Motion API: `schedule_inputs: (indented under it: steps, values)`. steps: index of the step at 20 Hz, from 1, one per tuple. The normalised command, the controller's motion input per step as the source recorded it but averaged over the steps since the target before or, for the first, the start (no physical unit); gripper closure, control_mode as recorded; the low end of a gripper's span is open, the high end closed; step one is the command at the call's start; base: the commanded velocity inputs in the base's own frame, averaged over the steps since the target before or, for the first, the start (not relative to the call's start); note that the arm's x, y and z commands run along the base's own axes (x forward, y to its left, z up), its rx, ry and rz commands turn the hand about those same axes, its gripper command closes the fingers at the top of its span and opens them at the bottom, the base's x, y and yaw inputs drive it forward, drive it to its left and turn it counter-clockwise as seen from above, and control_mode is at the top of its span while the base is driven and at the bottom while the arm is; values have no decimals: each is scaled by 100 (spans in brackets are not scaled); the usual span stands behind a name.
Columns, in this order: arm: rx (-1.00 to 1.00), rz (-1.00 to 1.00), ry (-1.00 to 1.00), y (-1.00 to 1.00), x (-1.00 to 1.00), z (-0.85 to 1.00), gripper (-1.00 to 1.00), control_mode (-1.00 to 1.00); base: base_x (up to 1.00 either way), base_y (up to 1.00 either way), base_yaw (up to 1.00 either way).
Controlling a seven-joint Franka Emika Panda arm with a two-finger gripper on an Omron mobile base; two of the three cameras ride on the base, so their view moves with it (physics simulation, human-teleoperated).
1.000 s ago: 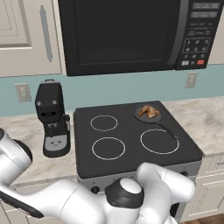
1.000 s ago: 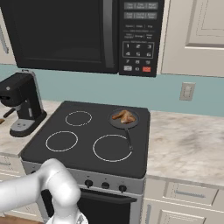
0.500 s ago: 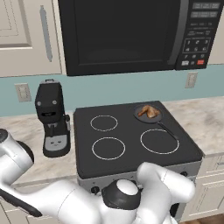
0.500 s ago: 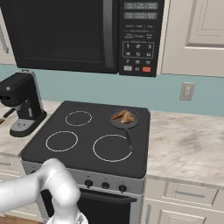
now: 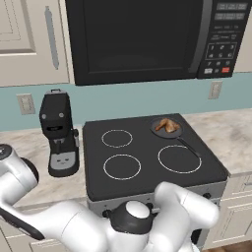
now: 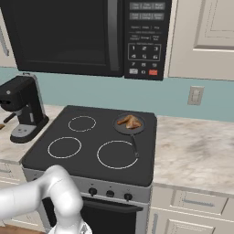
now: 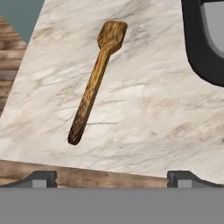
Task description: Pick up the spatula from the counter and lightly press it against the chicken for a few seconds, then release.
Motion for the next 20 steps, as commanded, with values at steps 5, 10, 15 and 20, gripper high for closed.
schedule_inputs:
  steps: [5,10,15,20]
  values:
    - [0,-1,3,13,12,-3,-100,-100,0,0,0]
    - [0,-4,4,16,9,-6,-100,-100,0,0,0]
    - [0,-5,5,12,7,-12,-100,-100,0,0,0]
    - [0,-5,6,11,9,-16,-100,-100,0,0,0]
